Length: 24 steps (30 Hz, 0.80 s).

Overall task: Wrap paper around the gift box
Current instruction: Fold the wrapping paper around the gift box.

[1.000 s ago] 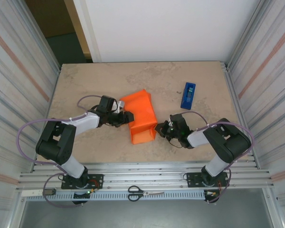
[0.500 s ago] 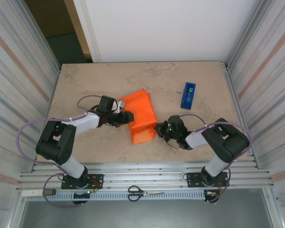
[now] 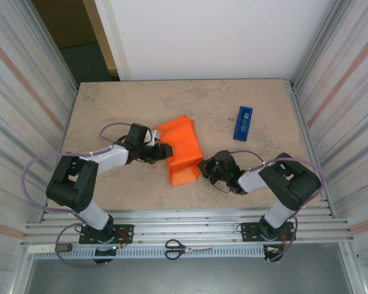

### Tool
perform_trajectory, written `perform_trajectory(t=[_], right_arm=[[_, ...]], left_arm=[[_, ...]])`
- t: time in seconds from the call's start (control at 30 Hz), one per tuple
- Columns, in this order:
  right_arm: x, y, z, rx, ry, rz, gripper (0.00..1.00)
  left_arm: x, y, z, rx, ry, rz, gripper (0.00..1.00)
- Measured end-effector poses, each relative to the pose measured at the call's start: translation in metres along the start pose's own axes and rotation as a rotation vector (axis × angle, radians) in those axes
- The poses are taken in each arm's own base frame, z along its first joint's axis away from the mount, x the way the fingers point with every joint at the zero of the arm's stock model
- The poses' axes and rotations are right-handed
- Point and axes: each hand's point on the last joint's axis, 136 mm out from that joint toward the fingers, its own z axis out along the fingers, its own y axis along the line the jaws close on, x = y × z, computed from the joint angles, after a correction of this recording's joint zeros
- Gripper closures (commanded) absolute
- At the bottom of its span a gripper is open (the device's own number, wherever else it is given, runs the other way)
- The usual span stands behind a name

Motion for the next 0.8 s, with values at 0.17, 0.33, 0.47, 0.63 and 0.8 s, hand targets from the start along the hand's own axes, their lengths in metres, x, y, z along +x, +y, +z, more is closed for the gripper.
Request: perform_trajectory(t=[0.17, 0.33, 0.47, 0.63, 0.8], right_arm=[[0.0044, -0.0019, 0.0045, 0.015, -0.006, 0.014, 0.99], [0.0051, -0.0030, 0.0073, 0.014, -0.006, 0.025, 1.00], [0.0053, -0.0024, 0.0082, 0.018, -0.010, 0.035, 1.00], [0.0053, -0.0033, 0.0083, 0.026, -0.027, 0.037, 1.00], [0.0083, -0.0080, 0.0033, 0.068, -0.036, 0.031, 1.00]], left_arm=[[-0.0001, 0.0000, 0.0000, 0.000, 0.000, 0.000, 0.43], [0.0000, -0.0001, 0.0000, 0.000, 0.000, 0.001, 0.43], [-0.0001, 0.0000, 0.0000, 0.000, 0.000, 0.000, 0.43], [0.0003, 0.0001, -0.0001, 0.001, -0.002, 0.001, 0.44], [0.0003, 0.0000, -0.0003, 0.002, -0.004, 0.003, 0.44]])
